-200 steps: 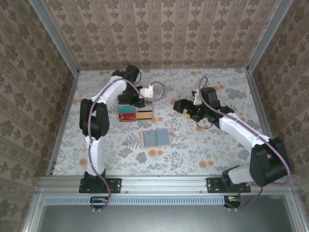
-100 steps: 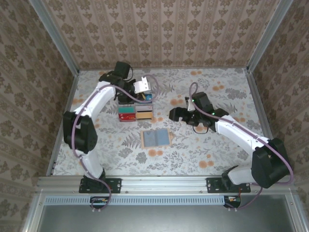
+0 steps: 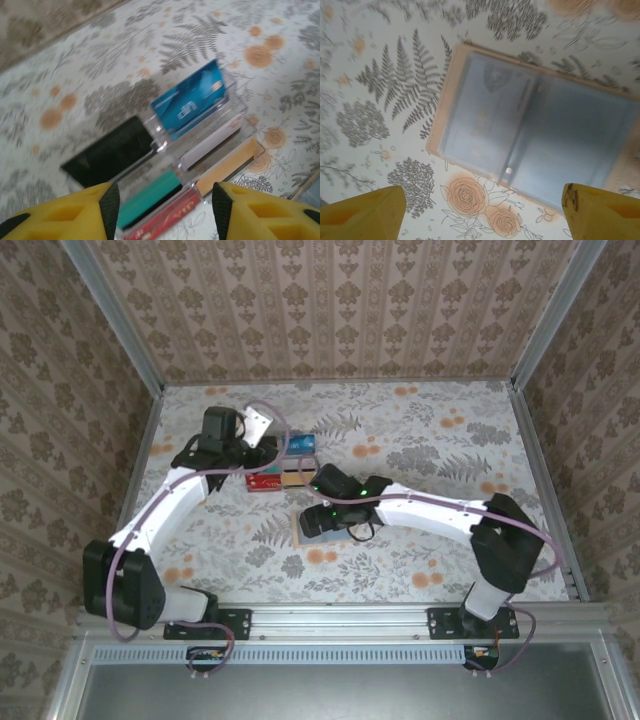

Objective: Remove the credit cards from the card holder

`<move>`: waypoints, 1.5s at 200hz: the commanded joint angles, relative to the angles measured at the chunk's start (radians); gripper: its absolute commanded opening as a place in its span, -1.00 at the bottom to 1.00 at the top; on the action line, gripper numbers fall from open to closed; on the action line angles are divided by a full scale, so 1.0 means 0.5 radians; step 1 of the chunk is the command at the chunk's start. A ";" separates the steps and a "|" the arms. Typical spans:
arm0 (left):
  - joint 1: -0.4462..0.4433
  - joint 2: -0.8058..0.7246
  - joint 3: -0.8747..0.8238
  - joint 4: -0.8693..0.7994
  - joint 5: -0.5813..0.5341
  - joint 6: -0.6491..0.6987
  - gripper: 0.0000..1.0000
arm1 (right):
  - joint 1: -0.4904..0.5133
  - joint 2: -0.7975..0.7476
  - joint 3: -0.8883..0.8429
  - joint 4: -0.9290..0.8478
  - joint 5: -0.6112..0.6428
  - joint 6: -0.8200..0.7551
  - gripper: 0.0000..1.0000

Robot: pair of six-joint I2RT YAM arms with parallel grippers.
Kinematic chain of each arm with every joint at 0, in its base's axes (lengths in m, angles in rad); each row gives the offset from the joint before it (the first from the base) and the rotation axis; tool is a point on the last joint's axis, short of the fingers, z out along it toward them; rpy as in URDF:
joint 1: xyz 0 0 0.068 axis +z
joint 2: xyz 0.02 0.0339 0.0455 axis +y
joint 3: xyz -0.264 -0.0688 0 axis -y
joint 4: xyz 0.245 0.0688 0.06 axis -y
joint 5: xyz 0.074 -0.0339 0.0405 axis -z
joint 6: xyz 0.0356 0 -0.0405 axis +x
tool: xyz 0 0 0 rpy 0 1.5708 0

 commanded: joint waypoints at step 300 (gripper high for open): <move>-0.321 0.299 -0.588 0.407 0.728 -1.881 0.13 | -0.141 0.313 -0.293 0.285 0.017 0.205 -0.17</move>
